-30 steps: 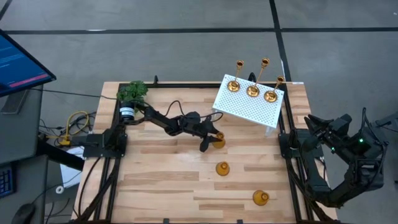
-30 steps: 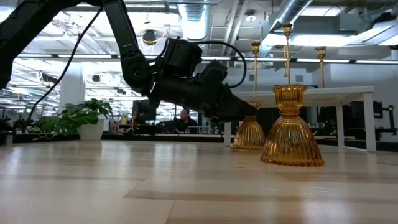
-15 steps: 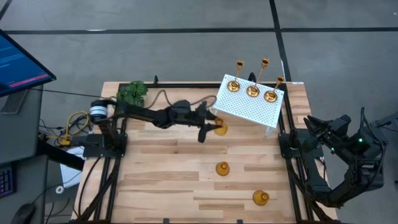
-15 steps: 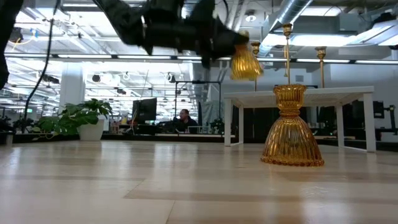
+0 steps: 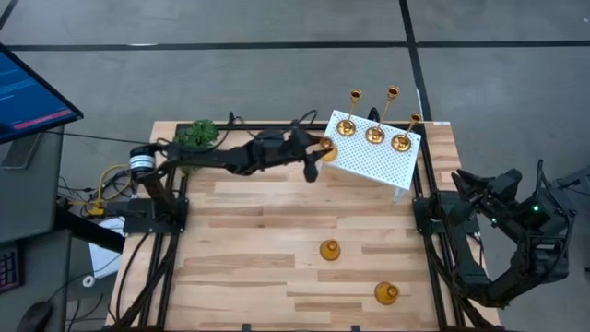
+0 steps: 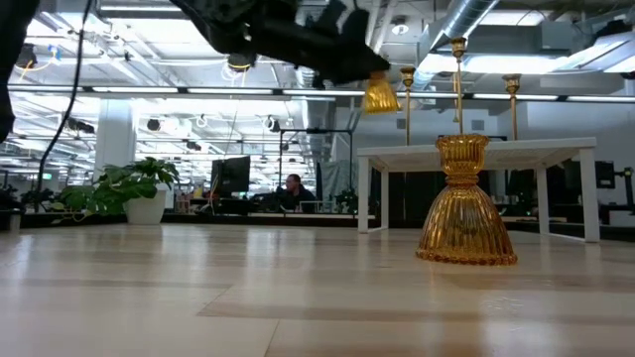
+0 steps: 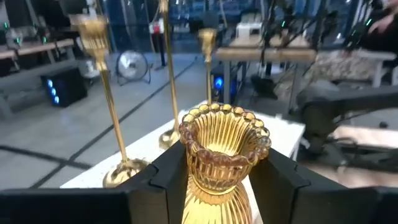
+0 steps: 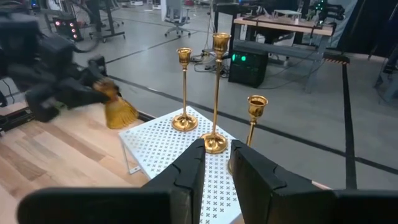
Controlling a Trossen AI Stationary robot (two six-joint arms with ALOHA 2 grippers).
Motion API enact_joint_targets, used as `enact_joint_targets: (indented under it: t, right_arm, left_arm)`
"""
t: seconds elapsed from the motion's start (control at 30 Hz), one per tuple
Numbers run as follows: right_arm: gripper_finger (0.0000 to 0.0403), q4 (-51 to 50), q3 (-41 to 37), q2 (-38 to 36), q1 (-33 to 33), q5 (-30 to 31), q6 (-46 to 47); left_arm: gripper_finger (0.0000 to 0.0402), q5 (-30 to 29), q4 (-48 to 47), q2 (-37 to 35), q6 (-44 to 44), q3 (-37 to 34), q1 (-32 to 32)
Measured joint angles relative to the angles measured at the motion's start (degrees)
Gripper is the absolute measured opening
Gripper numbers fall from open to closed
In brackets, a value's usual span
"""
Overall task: Pick & Place candle stick holders
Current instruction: Put the top yellow candle holder on the shelf
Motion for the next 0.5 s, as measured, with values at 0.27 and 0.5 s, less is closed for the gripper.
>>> enact_joint_targets:
  t: [0.27, 0.5]
  right_arm:
    - [0.0069, 0.0, 0.0, 0.0, 0.0, 0.2, 0.1]
    - [0.0069, 0.0, 0.0, 0.0, 0.0, 0.2, 0.2]
  left_arm:
    - [0.0143, 0.7, -1.7, 7.6, 0.2, 4.8, 1.3]
    - [0.0143, 1.8, -1.4, 8.6, 2.2, 7.6, 2.1]
